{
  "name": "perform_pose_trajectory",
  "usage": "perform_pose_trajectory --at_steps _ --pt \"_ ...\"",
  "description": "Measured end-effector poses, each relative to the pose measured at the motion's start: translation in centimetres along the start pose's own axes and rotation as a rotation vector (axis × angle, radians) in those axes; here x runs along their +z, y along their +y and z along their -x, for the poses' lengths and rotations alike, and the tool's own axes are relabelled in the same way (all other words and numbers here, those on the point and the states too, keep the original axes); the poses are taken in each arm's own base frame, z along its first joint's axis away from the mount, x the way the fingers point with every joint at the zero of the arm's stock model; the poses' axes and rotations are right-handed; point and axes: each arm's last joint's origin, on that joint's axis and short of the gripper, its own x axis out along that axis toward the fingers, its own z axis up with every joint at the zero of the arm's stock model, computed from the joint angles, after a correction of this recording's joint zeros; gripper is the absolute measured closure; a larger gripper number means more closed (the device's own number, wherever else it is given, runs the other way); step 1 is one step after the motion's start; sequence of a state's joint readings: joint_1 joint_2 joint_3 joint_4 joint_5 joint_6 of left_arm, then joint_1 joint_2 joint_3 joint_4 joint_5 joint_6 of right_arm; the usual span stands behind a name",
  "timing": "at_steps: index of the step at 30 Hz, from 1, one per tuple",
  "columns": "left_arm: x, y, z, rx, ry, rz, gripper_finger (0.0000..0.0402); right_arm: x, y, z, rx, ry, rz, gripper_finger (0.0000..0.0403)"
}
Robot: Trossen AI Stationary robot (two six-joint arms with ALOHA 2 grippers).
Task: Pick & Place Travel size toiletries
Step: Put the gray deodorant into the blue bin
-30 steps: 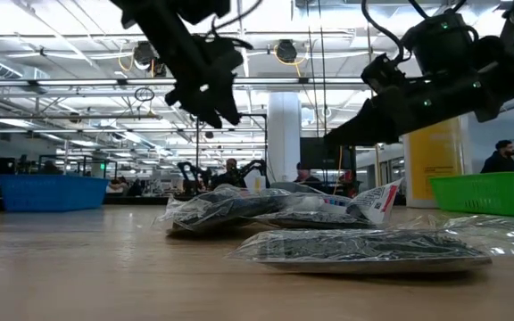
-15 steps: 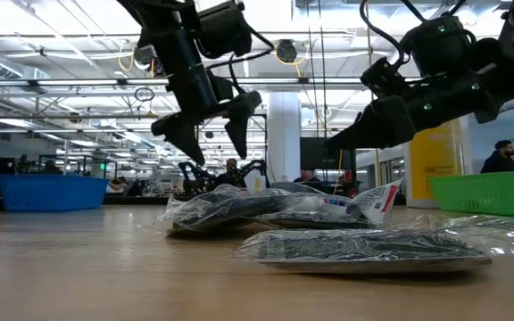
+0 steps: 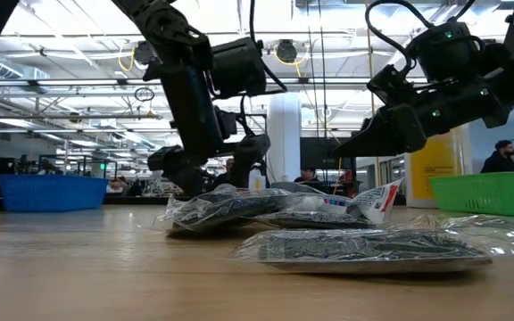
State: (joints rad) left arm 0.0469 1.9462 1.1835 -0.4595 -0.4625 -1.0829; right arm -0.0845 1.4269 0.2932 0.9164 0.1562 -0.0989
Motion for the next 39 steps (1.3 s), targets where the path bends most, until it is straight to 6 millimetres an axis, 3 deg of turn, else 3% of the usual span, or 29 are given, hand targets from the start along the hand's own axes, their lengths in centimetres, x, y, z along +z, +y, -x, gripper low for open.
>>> perform_pose_trajectory --at_steps 9,20,27,31,39 --pt "-0.5 -0.6 -1.3 -0.020 -0.025 -0.008 0.0084 0.0 0.0 0.0 0.000 0.000 0.000 0.0197" --pt "-0.2 -0.5 -1.1 0.008 -0.075 -0.040 0.0189 0.0 0.0 0.0 0.000 0.000 -0.002 0.0197" --pt "-0.2 -0.3 -0.9 0.021 -0.073 -0.069 0.0190 0.0 0.0 0.0 0.001 0.000 -0.008 0.0197" --pt "0.5 0.3 1.0 0.028 -0.041 -0.081 0.0182 0.0 0.0 0.0 0.001 0.000 -0.008 0.0197" --pt "3.1 3.7 8.4 0.029 0.008 -0.154 0.0198 0.0 0.0 0.0 0.001 0.001 -0.008 0.0197"
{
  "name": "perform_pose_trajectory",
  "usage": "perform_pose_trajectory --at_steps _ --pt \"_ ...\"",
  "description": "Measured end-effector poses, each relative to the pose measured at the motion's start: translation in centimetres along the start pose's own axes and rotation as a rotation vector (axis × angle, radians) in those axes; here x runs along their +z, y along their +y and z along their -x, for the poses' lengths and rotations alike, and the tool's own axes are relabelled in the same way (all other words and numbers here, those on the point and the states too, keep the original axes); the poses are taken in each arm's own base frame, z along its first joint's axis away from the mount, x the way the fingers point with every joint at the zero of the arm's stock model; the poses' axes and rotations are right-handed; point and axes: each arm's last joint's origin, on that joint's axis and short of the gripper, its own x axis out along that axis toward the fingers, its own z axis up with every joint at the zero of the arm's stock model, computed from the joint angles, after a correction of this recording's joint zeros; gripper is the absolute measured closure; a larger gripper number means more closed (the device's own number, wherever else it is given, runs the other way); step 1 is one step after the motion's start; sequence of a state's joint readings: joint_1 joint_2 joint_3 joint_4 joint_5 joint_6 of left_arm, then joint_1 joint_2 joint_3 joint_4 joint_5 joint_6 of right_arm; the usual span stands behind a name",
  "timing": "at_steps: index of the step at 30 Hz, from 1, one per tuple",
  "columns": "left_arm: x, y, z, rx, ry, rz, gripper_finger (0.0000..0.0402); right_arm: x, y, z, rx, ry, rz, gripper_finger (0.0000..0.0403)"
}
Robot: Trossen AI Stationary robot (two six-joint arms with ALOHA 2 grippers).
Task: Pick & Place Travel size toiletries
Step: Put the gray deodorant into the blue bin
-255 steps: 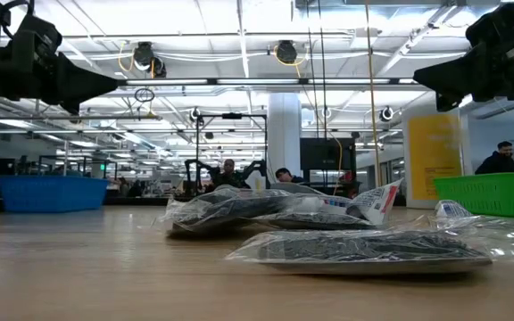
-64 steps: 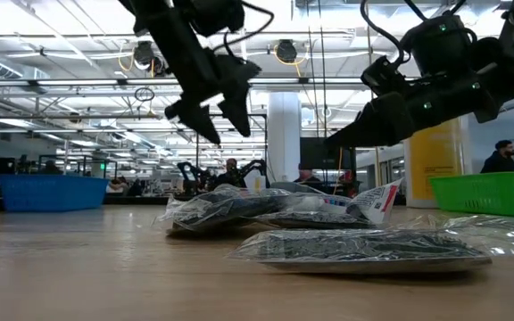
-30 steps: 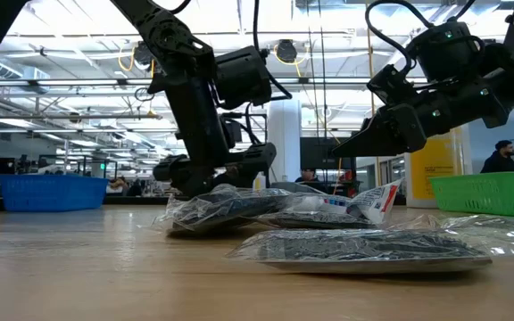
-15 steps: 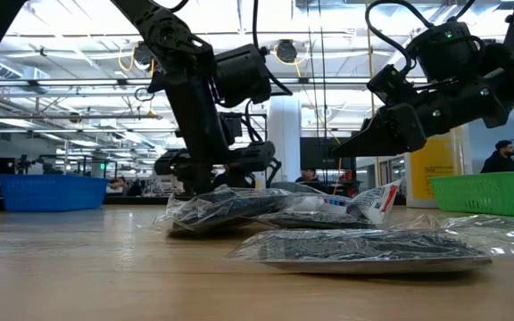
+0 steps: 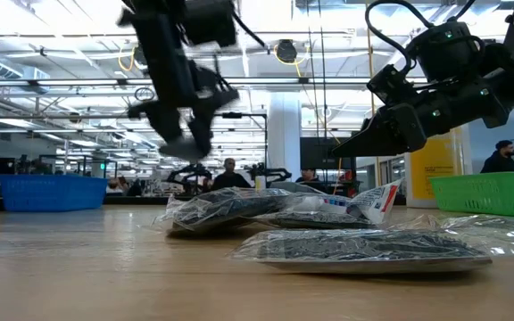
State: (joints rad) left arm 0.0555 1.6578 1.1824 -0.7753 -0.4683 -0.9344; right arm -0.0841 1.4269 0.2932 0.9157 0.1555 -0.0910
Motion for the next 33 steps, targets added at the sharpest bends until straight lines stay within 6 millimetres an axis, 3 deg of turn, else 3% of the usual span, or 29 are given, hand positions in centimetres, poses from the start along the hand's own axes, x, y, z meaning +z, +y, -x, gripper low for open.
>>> perform_pose_trajectory --at_steps 6,11,25,33 --pt "0.6 5.6 5.2 0.080 0.116 0.007 0.0189 0.0 0.0 0.0 0.000 0.000 0.000 0.0197" --pt "1.0 9.3 6.2 0.216 0.214 0.046 0.0193 0.1 0.0 0.0 -0.001 -0.015 -0.002 0.0197" --pt "0.8 15.5 1.7 0.448 0.400 0.124 0.0186 0.5 0.0 0.0 -0.005 -0.052 -0.005 0.0197" --pt "0.6 19.3 -1.1 0.470 0.484 0.217 0.0186 0.5 0.0 0.0 -0.005 -0.052 -0.005 0.0197"
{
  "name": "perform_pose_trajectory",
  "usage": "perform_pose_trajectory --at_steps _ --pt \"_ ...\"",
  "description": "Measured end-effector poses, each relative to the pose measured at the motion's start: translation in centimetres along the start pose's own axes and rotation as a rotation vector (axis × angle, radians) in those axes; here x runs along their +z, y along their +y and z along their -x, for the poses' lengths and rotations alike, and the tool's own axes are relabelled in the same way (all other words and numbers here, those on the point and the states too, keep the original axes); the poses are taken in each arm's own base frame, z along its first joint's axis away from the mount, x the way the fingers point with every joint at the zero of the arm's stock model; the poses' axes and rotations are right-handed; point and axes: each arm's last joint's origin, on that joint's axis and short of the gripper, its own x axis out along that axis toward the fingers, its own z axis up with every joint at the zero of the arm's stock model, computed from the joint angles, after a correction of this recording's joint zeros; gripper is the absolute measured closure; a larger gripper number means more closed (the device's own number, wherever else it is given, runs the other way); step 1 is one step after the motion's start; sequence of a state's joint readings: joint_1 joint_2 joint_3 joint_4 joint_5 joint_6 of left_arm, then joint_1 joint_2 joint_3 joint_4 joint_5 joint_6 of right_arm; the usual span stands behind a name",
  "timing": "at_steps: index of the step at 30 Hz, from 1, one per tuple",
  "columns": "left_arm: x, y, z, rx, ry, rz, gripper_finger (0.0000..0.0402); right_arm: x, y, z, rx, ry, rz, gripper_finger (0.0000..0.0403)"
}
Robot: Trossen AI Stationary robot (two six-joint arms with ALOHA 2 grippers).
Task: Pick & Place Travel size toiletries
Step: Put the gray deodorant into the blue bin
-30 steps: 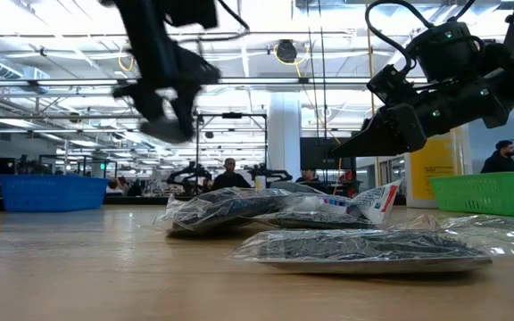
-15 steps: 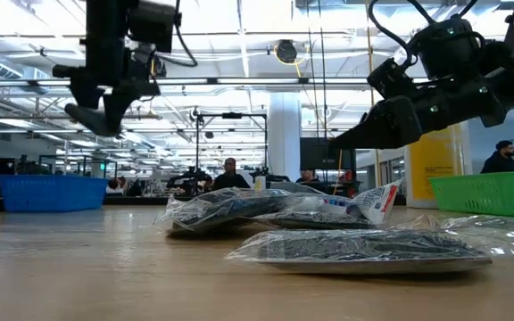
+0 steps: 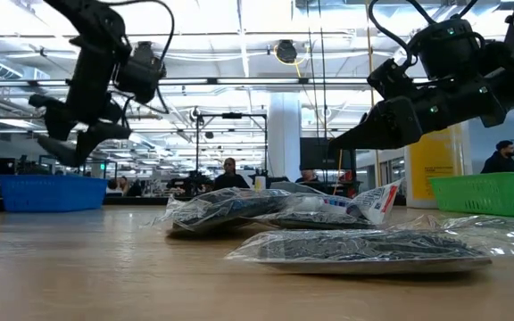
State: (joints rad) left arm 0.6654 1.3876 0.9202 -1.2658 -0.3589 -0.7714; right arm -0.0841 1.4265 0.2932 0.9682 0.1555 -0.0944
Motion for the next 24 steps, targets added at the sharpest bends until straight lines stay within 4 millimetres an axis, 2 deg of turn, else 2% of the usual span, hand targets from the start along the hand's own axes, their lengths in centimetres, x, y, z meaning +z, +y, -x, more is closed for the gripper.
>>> perform_pose_trajectory --at_steps 6,15,24 --pt "0.8 0.7 -1.8 -0.012 0.007 -0.025 0.0186 0.0 0.0 0.0 0.000 0.000 0.000 0.0197" --pt "-0.3 0.2 -4.9 -0.038 0.008 -0.066 0.0185 0.0 0.0 0.0 0.000 0.000 0.000 0.0197" --pt "-1.2 -0.1 -6.7 -0.048 -0.009 -0.086 0.0185 0.0 0.0 0.0 0.000 0.000 0.000 0.0197"
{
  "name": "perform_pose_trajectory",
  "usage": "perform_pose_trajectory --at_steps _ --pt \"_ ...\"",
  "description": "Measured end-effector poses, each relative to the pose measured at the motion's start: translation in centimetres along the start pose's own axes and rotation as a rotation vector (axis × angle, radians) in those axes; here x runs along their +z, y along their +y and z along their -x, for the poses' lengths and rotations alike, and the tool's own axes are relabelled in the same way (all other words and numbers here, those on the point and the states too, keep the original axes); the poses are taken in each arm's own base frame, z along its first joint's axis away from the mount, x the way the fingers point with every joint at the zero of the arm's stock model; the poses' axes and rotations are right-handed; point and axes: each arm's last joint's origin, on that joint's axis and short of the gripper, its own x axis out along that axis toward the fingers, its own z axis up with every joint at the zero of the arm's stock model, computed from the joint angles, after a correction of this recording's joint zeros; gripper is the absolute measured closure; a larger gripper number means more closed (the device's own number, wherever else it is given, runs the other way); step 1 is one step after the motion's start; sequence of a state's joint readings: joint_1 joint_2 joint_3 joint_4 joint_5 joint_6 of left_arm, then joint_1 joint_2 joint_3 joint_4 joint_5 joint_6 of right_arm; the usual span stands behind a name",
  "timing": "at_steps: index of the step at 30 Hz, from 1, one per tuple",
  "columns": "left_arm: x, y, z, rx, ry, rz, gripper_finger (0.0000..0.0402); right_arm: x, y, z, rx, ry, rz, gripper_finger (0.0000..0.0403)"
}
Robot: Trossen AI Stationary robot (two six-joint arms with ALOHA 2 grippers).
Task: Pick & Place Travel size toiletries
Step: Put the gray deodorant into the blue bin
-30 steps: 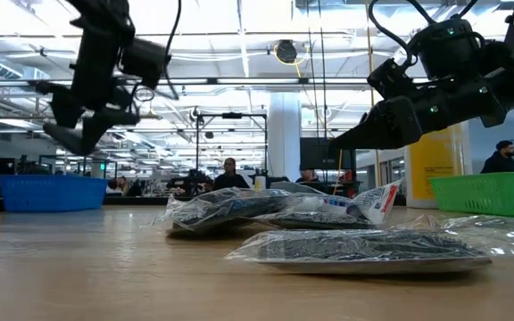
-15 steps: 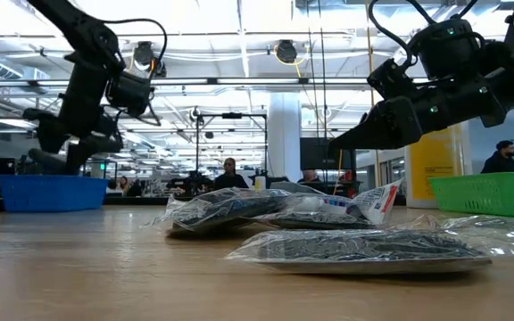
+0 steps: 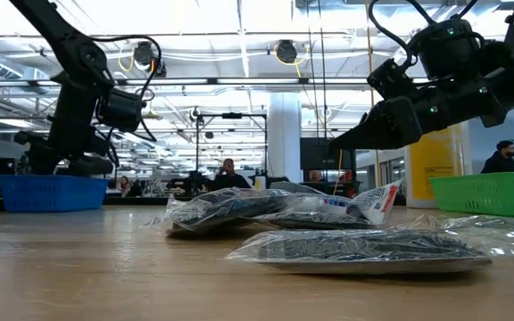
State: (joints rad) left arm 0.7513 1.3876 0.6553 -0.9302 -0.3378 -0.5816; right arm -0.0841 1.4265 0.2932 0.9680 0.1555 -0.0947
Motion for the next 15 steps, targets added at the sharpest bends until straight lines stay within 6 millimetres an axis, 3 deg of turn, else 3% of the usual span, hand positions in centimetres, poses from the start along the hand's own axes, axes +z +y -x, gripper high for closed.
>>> perform_pose_trajectory --at_steps 11,15 --pt "-0.25 -0.01 -0.42 0.001 0.000 0.003 0.0183 0.00 0.00 0.00 0.000 0.000 0.000 0.0197" --pt "-0.25 0.02 -0.42 0.004 0.000 -0.001 0.0156 0.00 0.00 0.00 0.000 0.000 0.000 0.0197"
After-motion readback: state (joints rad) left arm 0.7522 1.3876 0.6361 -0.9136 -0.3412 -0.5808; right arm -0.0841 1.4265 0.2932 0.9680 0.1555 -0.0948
